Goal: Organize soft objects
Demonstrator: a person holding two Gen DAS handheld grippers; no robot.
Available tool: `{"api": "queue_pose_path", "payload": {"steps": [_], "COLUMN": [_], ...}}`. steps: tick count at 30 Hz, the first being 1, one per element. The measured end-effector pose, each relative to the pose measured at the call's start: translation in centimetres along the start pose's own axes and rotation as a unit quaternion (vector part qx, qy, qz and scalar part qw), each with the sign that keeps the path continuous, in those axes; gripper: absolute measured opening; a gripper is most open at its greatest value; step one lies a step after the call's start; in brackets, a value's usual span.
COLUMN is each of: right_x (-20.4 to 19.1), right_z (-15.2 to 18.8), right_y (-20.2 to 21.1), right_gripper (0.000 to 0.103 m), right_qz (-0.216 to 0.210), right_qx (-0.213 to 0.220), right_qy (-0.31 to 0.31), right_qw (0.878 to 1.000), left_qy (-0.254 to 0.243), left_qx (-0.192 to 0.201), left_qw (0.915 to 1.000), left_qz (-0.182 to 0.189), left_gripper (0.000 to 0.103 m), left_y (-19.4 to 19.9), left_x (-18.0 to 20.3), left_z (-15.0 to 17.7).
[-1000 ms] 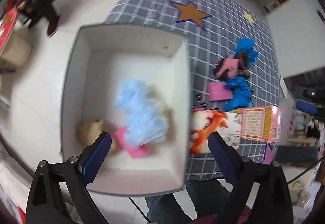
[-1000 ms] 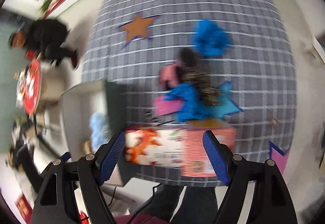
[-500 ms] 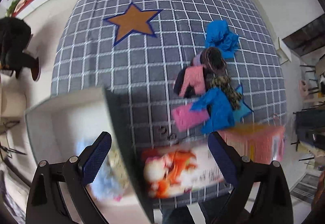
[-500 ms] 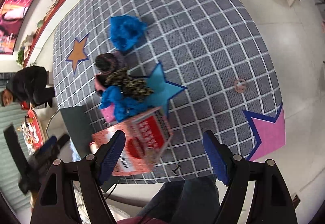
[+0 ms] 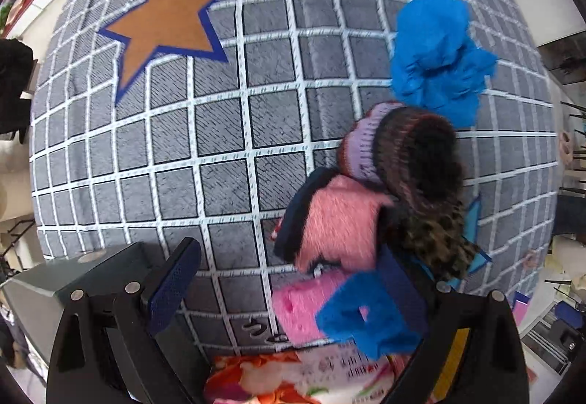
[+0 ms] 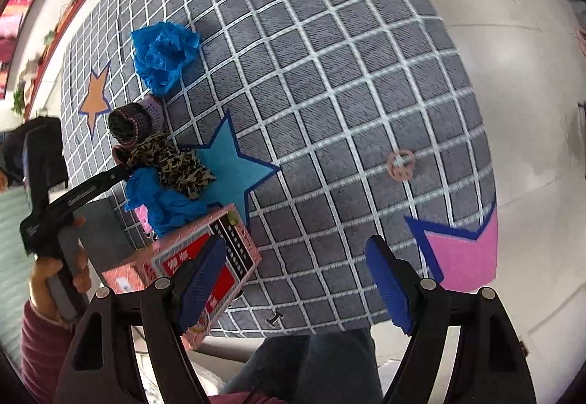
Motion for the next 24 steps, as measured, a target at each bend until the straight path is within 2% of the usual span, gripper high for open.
{"api": "queue_pose_path", "payload": {"steps": [1, 4, 5, 9, 15, 19, 22, 24], "right_x": [-0.4, -2.1, -2.7, -5.5, -9.7, -11.9, -13.0, -13.3], "right_z": [-0.8, -3.1, -3.9, -7.0, -10.3, -10.6, -10.2, -9.8], "right_y": [-0.4, -2.0, -2.7, -5.5, -9.9, -12.9, -13.8, -14.0], "right_gripper": [0.080, 0.080, 0.080, 0.080, 0.080, 0.080, 0.092, 0.092], "right_qz": [-0.001, -0.005, -0.009, -0.003, 0.008, 0.034, 0.051, 0.099], "right_qx": [-0.003, -0.020, -0.028, -0.055, -0.082, -0.105, -0.101, -0.088], "right_qy": [0.016, 0.058, 0.072, 0.137, 0.222, 0.279, 0.310, 0.329], "right_qw": [1.000, 0.998, 0.997, 0.989, 0.972, 0.954, 0.944, 0.935], "left_qy": [0.000, -0.001, 0.003, 0.036, 0.050, 0.066, 0.073, 0.070], "left_qx": [0.000, 0.026, 0.027, 0.008, 0.005, -0.001, 0.003, 0.008], "left_qw": [1.0000, 0.9972, 0.9970, 0.9981, 0.9977, 0.9968, 0.9961, 0.9960], "left_qz": [-0.008, -0.070, -0.073, -0.049, -0.045, -0.046, -0.050, -0.056], "left_gripper": [0.097, 0.097, 0.097, 0.097, 0.097, 0.102, 0.103, 0.103], "left_y": [-0.3, -1.1, -1.1, -1.4, -1.9, -3.3, -3.9, -4.2], "left_x": [-0.1, -1.1, -1.5, -3.6, -5.0, -5.1, -4.8, -4.3], "left_z": [-0.2, -1.0, -1.3, -2.1, -1.8, -1.4, -0.9, -0.4]}}
Point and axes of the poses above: each gripper's, at about its wrist camera, not at the fingertips, and y roughly against the way its jaws point, x to its right, z to its underside, the point moved 1 cm from there along -y, roughly the way its jaws point, and after that the axes turned 12 degrees about y, right-handed, at the moved point
